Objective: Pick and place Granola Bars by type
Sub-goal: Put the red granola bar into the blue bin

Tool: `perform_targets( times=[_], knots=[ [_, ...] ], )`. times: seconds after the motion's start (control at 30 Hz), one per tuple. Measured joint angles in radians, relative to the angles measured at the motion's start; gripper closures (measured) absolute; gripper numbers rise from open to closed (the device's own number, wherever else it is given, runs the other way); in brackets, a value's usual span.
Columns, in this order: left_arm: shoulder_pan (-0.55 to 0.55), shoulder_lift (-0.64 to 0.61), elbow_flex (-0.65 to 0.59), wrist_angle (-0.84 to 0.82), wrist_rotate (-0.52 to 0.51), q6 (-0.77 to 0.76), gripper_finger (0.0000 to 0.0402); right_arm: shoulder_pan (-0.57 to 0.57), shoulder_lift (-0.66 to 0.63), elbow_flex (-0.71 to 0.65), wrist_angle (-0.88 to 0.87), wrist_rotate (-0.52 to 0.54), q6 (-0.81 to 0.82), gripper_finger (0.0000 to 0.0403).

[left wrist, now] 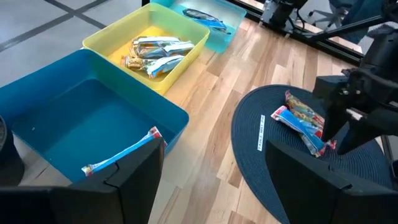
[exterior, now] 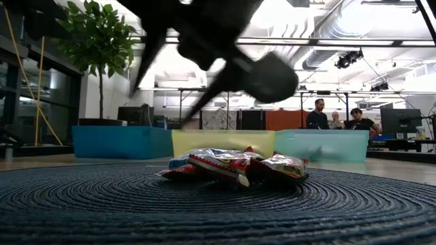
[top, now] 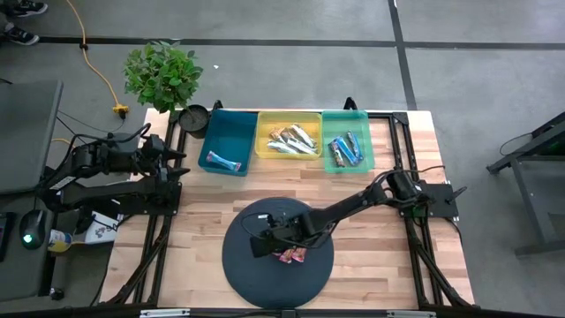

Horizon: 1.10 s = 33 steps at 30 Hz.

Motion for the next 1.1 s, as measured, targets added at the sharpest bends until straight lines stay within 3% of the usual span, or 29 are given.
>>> perform_targets(
  times=[0.1, 0.23, 0.4, 0.5, 0.73, 1.1],
  knots=[
    [0.0, 0.0, 0.0, 0.016, 0.015, 0.0, 0.0129, 0.0, -0.001, 0.045, -0.204, -0.062, 0.001, 0.0196],
    [0.0, 0.0, 0.0, 0.04, 0.038, 0.0, 0.0129, 0.003, -0.001, 0.114, -0.436, -0.064, 0.041, 0.0196],
    [0.0, 0.0, 0.0, 0.038, 0.034, 0.0, 0.0129, 0.022, -0.004, 0.17, -0.6, 0.028, 0.114, 0.0196],
    [0.0, 0.0, 0.0, 0.038, 0.026, 0.0, 0.0129, 0.038, -0.004, 0.168, -0.675, 0.028, 0.172, 0.0196],
    [0.0, 0.0, -0.001, 0.037, 0.023, 0.0, 0.0129, 0.069, -0.004, 0.115, -0.672, -0.011, 0.26, 0.0196],
    [0.0, 0.0, -0.001, 0.036, 0.023, 0.0, 0.0129, 0.052, -0.003, 0.035, -0.586, -0.004, 0.272, 0.0197]
  ],
)
